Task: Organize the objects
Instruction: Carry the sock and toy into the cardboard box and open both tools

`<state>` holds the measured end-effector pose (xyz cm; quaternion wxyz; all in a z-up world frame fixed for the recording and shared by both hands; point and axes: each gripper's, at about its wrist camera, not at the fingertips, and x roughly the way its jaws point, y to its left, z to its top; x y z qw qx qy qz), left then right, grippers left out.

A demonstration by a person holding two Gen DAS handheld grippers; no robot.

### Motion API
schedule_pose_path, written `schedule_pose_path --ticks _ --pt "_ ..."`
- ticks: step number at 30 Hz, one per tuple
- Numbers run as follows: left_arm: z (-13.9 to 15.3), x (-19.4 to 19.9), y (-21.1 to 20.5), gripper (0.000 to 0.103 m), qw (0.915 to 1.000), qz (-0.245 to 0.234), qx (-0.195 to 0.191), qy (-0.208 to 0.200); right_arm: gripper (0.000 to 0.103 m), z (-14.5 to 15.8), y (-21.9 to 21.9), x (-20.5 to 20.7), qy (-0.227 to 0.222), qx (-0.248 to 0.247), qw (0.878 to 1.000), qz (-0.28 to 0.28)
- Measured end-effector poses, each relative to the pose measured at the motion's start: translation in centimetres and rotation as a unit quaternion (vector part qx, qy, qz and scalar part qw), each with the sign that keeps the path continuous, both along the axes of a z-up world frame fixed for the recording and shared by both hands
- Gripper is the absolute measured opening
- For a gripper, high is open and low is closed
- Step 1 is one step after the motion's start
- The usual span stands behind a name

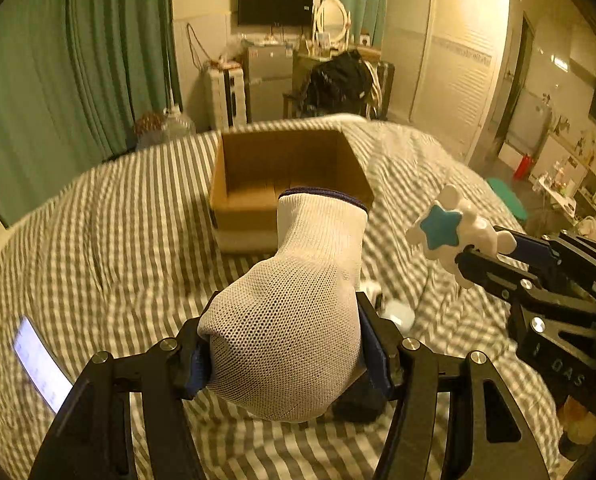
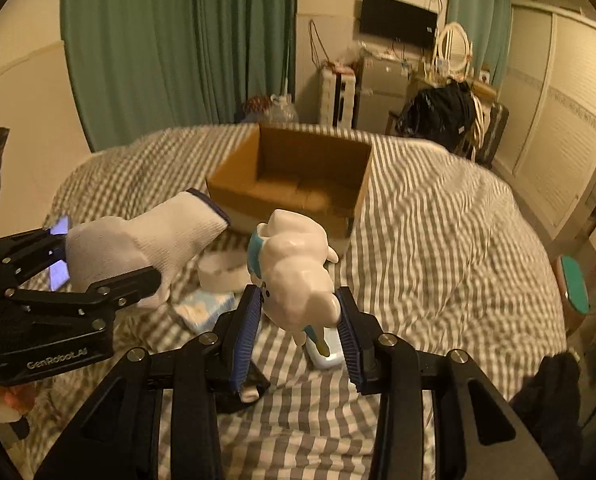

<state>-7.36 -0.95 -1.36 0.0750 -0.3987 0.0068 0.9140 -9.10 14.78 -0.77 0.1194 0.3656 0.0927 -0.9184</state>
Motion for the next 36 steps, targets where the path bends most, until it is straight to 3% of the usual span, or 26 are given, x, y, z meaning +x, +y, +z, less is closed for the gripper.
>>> schedule_pose_path --ticks 10,19,27,36 --pt "4.4 -6.7 -0.4 0.063 0.9992 -0.004 -0.005 0.039 0.038 5.4 -1.7 -3.6 0.047 0.004 0.999 0.021" --pt "4.2 -16.0 -1.7 0.063 0.9996 0.011 -0.007 0.027 0.038 7.1 -2.3 -11.8 0.05 -0.012 0.998 0.023" --pt "-0.1 -22.9 -1.9 0.063 0.9998 0.012 -0.012 -0.005 0.038 4.7 -2.9 -20.4 0.02 -0.031 0.999 0.025" --pt "-6.0 -26.9 -0.3 0.063 0.9991 -0.012 -0.018 -0.037 0.038 -2.1 -2.2 -27.4 -0.035 -0.025 0.999 0.006"
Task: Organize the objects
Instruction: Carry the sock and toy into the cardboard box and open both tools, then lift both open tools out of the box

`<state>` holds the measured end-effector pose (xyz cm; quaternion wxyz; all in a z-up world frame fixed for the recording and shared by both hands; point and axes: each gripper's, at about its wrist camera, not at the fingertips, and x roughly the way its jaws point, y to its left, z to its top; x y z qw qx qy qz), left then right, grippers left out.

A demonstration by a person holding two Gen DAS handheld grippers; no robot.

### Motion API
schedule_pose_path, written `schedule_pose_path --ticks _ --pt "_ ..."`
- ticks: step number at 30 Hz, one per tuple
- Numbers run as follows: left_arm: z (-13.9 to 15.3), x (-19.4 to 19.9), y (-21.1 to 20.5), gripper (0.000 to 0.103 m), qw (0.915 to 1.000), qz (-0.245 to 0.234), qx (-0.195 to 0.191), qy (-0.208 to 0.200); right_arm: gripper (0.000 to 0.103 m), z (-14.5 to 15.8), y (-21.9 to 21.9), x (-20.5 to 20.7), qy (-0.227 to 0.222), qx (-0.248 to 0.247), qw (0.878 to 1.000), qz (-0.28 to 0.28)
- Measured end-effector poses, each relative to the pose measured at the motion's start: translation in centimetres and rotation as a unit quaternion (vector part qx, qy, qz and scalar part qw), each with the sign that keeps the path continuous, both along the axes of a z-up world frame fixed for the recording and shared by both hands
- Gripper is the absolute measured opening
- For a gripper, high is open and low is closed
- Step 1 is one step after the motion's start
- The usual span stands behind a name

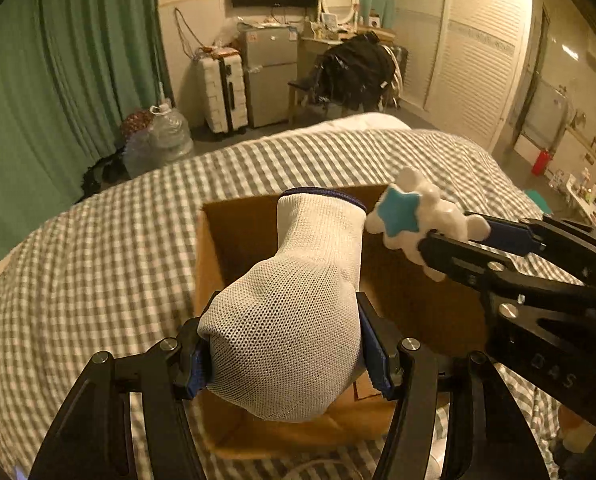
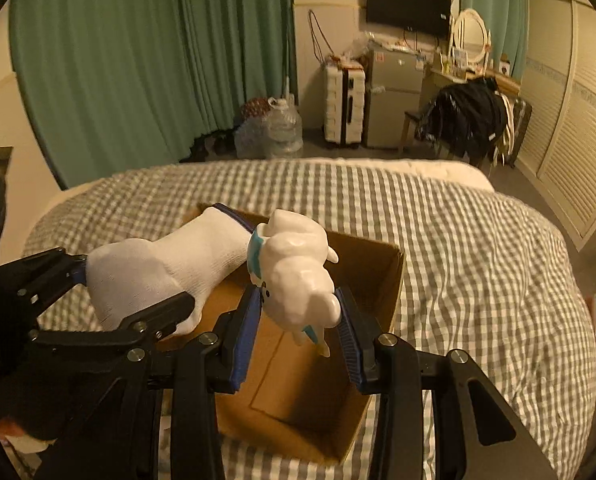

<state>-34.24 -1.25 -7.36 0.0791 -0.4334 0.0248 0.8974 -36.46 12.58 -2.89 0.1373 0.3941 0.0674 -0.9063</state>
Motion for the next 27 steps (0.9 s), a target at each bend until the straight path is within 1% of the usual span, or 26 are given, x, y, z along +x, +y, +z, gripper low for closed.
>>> schedule_pose_path --ticks 3,6,9,11,12,13,14,15,16,19,21,22,24,27 --pt "-1.7 -0.6 0.6 0.063 0.9999 -0.006 -0.006 -0.01 0.038 -1.8 0.6 -1.5 -0.015 -0.003 1.0 -0.006" --pt "-3.3 -1.1 0.6 0.063 0.9996 -0.008 0.009 -0.024 0.038 -3.3 1.0 -2.6 -0.028 -0.006 1.0 -0.008" --pt "-4.4 -1.5 0.6 0.064 0.9992 -0.01 0.019 -0.034 0.038 -4.1 1.6 -3.1 -0.037 -0.021 0.999 -0.014" --pt "-4.7 -1.4 0.7 0.068 0.9991 -0.008 0.021 -0.037 0.038 -4.2 1.8 -3.0 -0.042 -0.037 0.998 -0.016" --pt "-4.7 -1.3 0.7 0.073 0.999 -0.006 0.02 -0.039 0.038 -4.3 1.8 -3.0 -0.043 -0.042 0.998 -0.018" --pt "-4.5 -1.1 0.7 0.08 0.999 -0.004 0.021 -0.039 0.044 -4.1 2.0 -3.0 -0.043 -0.048 0.998 -0.019" --pt "-4.2 -0.9 0.8 0.084 0.999 -0.004 0.022 -0.038 0.059 -3.9 2.2 -2.9 -0.041 -0.055 0.997 -0.02" --pt "-3.5 -0.6 0.9 0.089 0.9992 -0.003 0.022 -0.034 0.065 -3.5 2.4 -2.7 -0.038 -0.059 0.997 -0.022" --pt "-3.1 -0.3 0.8 0.092 0.9993 -0.002 0.021 -0.029 0.068 -3.1 2.6 -2.5 -0.033 -0.06 0.997 -0.026" --pt "-0.2 1.1 0.7 0.094 0.9999 0.005 0.011 -0.005 0.068 -0.9 3.1 -1.4 -0.016 -0.065 0.997 -0.033" --pt "1.5 1.9 0.5 0.094 0.9999 0.009 0.008 0.006 0.068 1.3 3.6 -0.5 -0.002 -0.063 0.997 -0.036" --pt "2.9 2.7 0.5 0.094 0.9998 0.011 0.006 0.016 0.069 2.1 3.7 0.1 0.004 -0.062 0.997 -0.036" --pt "4.9 3.9 0.2 0.095 0.9995 0.014 0.005 0.029 0.069 4.6 4.1 1.4 0.022 -0.06 0.997 -0.039" --pt "8.6 6.6 -0.1 0.095 0.9982 0.019 0.007 0.056 0.069 8.9 4.8 4.4 0.054 -0.064 0.996 -0.041"
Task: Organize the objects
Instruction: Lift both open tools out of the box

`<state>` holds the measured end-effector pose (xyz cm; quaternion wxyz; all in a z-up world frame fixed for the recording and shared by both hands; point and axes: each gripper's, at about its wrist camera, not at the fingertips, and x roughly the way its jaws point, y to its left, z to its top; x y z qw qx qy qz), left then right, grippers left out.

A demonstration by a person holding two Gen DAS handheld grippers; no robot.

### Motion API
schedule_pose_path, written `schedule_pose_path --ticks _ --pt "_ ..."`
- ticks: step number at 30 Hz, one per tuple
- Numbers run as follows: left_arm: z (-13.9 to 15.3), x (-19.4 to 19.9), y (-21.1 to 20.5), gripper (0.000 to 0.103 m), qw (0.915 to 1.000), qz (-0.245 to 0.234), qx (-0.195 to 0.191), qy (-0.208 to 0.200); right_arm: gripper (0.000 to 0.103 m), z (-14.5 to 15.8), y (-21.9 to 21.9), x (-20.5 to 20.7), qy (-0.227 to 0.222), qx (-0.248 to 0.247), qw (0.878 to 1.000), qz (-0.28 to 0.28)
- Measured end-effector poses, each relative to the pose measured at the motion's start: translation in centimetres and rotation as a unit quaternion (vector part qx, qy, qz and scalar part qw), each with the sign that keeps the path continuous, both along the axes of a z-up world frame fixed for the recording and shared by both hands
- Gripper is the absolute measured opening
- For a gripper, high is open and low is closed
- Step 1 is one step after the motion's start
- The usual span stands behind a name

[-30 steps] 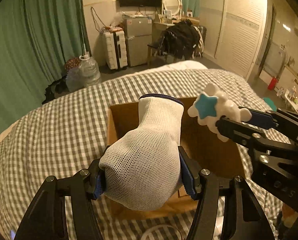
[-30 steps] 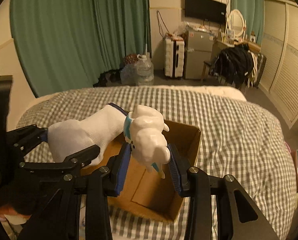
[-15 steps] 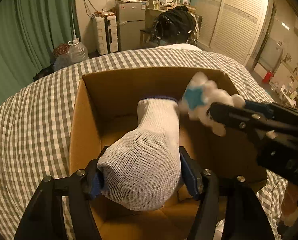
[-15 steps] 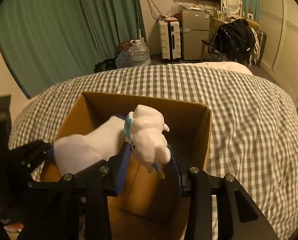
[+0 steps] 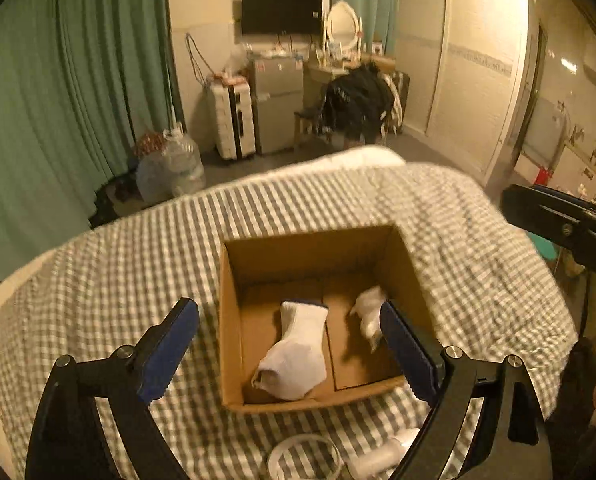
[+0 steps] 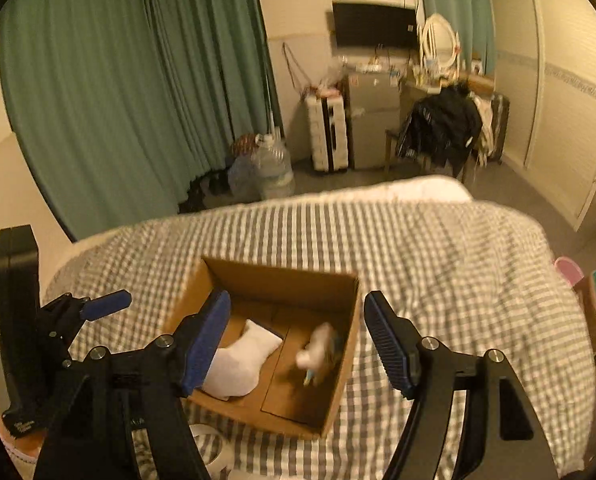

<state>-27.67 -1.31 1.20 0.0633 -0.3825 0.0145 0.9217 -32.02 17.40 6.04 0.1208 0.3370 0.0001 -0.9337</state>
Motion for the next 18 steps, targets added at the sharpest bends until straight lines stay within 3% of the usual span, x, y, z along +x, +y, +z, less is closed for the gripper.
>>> schedule_pose_path --ticks 4,9,18 --pt "4.3 4.0 -0.3 0.095 0.9995 0.007 -0.003 0.03 0.07 4.3 0.1 4.7 0.031 0.009 0.999 -0.003" --pt "7.3 9.3 -1.2 0.095 0.9984 0.018 -0.003 0.053 0.07 7.9 0.1 11.5 0.065 0.019 0.998 -0.002" --pt "7.3 16.6 -1.1 0.095 0.9972 0.027 -0.006 0.07 0.07 8.4 -1.5 21.5 0.092 0.03 0.995 0.019"
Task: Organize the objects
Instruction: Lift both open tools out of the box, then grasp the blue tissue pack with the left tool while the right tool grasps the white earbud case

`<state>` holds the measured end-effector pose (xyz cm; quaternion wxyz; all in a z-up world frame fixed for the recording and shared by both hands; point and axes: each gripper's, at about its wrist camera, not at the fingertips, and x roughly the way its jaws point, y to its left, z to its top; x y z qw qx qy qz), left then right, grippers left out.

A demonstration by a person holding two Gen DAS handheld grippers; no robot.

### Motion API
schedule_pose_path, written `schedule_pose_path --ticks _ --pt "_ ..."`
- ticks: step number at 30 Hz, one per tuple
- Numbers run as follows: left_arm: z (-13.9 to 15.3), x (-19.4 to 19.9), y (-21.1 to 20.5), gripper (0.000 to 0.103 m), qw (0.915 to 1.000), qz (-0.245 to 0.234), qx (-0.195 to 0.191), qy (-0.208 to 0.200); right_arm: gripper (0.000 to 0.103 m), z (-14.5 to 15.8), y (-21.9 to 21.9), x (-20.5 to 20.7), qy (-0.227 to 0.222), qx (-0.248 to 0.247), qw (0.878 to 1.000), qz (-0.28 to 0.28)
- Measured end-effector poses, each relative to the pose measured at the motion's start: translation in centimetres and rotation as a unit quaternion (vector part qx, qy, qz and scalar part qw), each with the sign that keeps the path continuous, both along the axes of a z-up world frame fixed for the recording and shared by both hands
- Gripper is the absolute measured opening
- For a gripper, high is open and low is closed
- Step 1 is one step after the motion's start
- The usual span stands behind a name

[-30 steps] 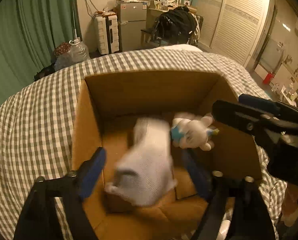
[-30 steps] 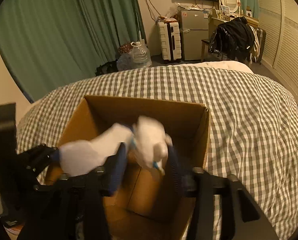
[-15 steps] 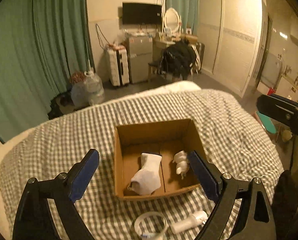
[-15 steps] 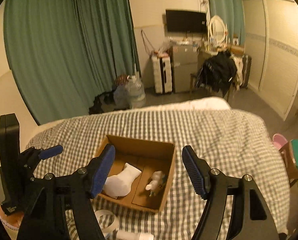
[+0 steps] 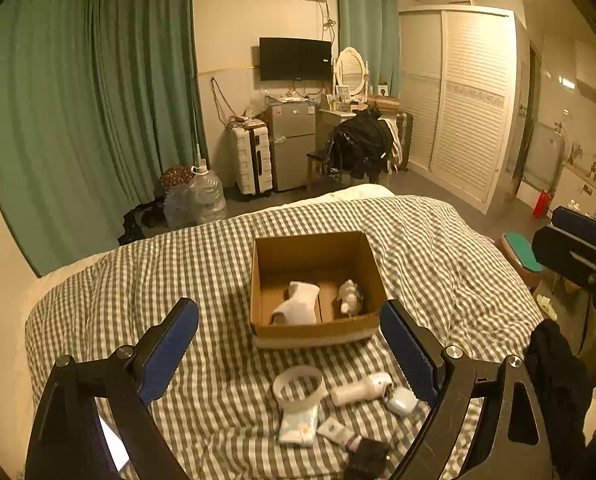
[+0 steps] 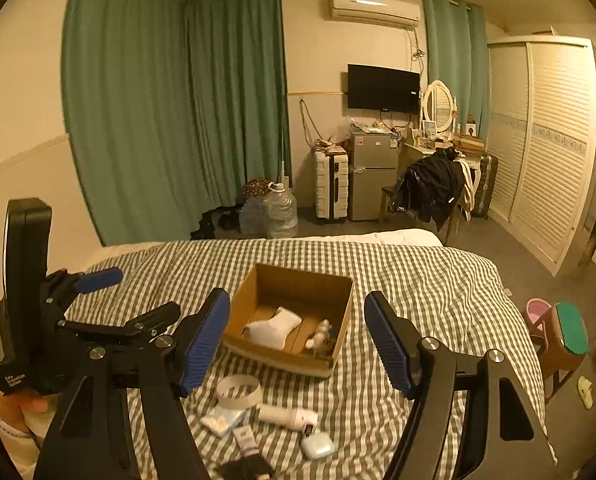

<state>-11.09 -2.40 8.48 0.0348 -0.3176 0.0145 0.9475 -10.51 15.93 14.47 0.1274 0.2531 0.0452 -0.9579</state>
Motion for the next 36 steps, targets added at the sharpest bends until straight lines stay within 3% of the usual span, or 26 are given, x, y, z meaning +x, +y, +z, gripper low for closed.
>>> schedule_pose_path --ticks 7,11,25,30,36 --pt "-2.6 3.8 0.1 0.095 0.9997 0.023 -0.001 0.01 0.07 -3.0 -0.3 3.4 -0.013 0.003 1.0 0.009" --pt "-5.7 4.3 -0.4 0.095 0.9991 0.04 0.009 -0.013 0.07 -6.5 -0.1 3.6 -0.04 0.008 0.999 0.004" --pt "-20.0 1.3 0.3 0.095 0.9876 0.051 -0.017 -0.147 0.07 -19.1 2.6 -0.5 -0.158 0.012 0.987 -0.037" --pt "-23.6 -0.2 0.7 0.095 0.9808 0.047 -0.026 -0.188 0.07 -23.5 3.6 -2.9 -0.209 0.016 0.976 -0.055" --pt "-26.5 -2.1 0.0 0.095 0.9695 0.041 0.004 -0.242 0.07 -28.2 3.1 -5.1 -0.263 0.032 0.963 -0.05"
